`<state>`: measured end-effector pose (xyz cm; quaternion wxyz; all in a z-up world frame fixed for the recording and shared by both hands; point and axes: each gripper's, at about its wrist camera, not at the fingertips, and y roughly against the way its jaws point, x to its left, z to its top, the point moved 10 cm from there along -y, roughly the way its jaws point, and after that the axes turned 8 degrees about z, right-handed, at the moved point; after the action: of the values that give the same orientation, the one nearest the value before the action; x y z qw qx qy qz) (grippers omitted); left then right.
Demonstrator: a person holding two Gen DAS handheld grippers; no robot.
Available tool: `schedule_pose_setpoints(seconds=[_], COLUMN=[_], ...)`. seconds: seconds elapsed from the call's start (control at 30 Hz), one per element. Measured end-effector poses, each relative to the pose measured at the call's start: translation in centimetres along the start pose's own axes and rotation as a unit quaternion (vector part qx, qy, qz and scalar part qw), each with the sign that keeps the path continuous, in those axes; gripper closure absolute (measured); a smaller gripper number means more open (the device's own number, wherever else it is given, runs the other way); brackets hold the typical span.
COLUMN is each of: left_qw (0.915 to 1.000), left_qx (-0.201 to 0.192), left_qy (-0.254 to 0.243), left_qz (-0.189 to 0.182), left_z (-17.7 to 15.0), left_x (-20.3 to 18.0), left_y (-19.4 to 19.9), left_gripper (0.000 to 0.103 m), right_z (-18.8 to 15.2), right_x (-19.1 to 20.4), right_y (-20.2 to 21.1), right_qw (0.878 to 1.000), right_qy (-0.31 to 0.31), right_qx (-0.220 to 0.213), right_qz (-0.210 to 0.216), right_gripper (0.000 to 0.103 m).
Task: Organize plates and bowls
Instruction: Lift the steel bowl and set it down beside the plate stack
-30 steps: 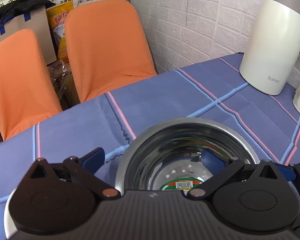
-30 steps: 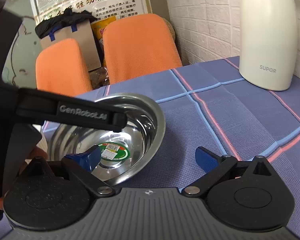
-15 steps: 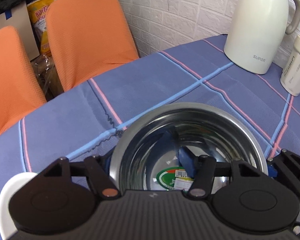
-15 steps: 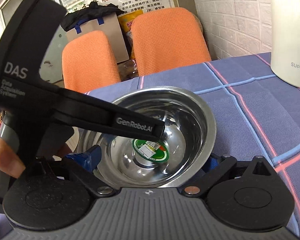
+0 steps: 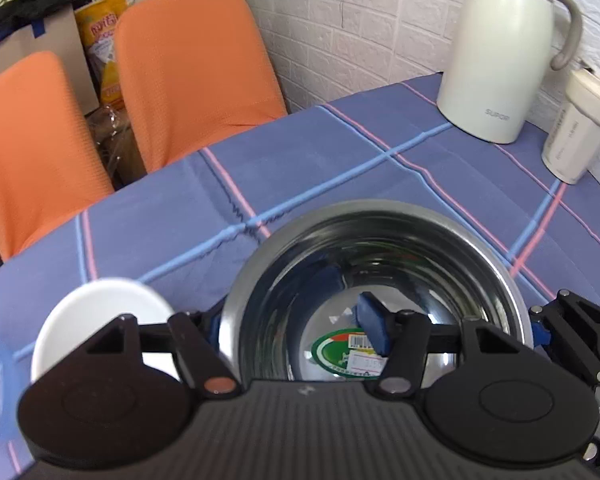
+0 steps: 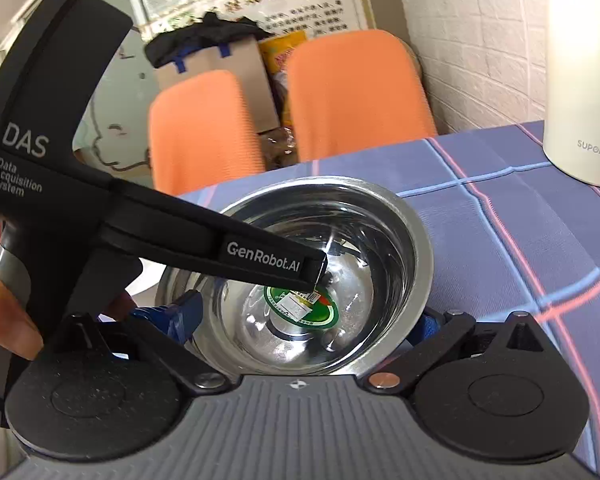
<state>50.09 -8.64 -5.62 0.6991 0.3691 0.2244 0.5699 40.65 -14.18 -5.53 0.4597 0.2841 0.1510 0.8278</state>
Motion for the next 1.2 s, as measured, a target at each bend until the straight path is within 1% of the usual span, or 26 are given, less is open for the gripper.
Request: schedule_pose_setpoints(seconds=[0.13, 0.37, 0.5, 0.63, 0.77, 0.87, 0.9, 0.93, 1.0, 1.03, 1.13, 1.17, 1.2], left_qw=[0.9999, 0.9995, 0.9992, 0.9992, 0.9986, 0.9979, 0.9977, 0.9981, 0.9984, 0.9983, 0.9972, 0.9964, 0.9954], left_qx=[0.002, 0.008, 0.007, 0.004, 0.006, 0.015, 0.015, 0.007, -0.002, -0.007, -0.029, -0.04, -0.05], left_qy=[0.013, 0.03, 0.039, 0.04, 0.052, 0.062, 0.062, 0.059, 0.055, 0.057, 0.069, 0.075, 0.081], left_qz=[-0.005, -0.007, -0.006, 0.005, -0.001, -0.016, -0.02, -0.015, -0.007, -0.006, 0.0, 0.006, 0.012], left_z=[-3.1, -10.4, -14.3, -16.8, -18.1, -18.8, -18.8, -18.8, -18.8, -18.8, -18.4, -18.2, -17.9], left_x=[-0.8, -1.7, -1.2, -0.4, 0.1, 0.3, 0.3, 0.5, 0.9, 1.3, 3.1, 4.0, 4.8], left_y=[3.3, 8.0, 10.6, 12.1, 12.2, 11.4, 11.2, 11.3, 11.7, 12.1, 13.8, 14.5, 15.1], left_gripper=[0.042, 0.04, 0.036, 0.034, 0.033, 0.034, 0.03, 0.026, 0.018, 0.015, 0.01, 0.005, 0.003], right_z=[-2.0, -6.7, -9.5, -11.4, -12.2, -12.7, -12.9, -13.1, -13.4, -13.4, -13.2, -12.7, -12.4], right_x=[2.1, 5.7, 7.8, 9.8, 10.6, 10.4, 10.3, 10.2, 10.1, 9.9, 8.9, 8.4, 8.0], right_y=[2.9, 7.1, 8.7, 9.3, 9.0, 8.3, 8.1, 8.0, 8.6, 8.9, 11.0, 11.5, 12.1], right_qw=[1.0, 1.0, 0.999, 0.998, 0.998, 0.998, 0.997, 0.997, 0.997, 0.997, 0.999, 0.999, 0.999], right_qy=[0.01, 0.014, 0.018, 0.027, 0.028, 0.022, 0.023, 0.023, 0.025, 0.022, 0.002, -0.007, -0.015], right_qx=[0.0, 0.018, 0.031, 0.041, 0.047, 0.062, 0.069, 0.073, 0.074, 0.072, 0.052, 0.042, 0.031], right_qz=[0.003, 0.013, 0.023, 0.034, 0.031, 0.025, 0.021, 0.018, 0.01, 0.007, 0.001, -0.004, -0.009], right_gripper=[0.014, 0.013, 0.013, 0.013, 0.013, 0.015, 0.015, 0.015, 0.015, 0.015, 0.015, 0.015, 0.015])
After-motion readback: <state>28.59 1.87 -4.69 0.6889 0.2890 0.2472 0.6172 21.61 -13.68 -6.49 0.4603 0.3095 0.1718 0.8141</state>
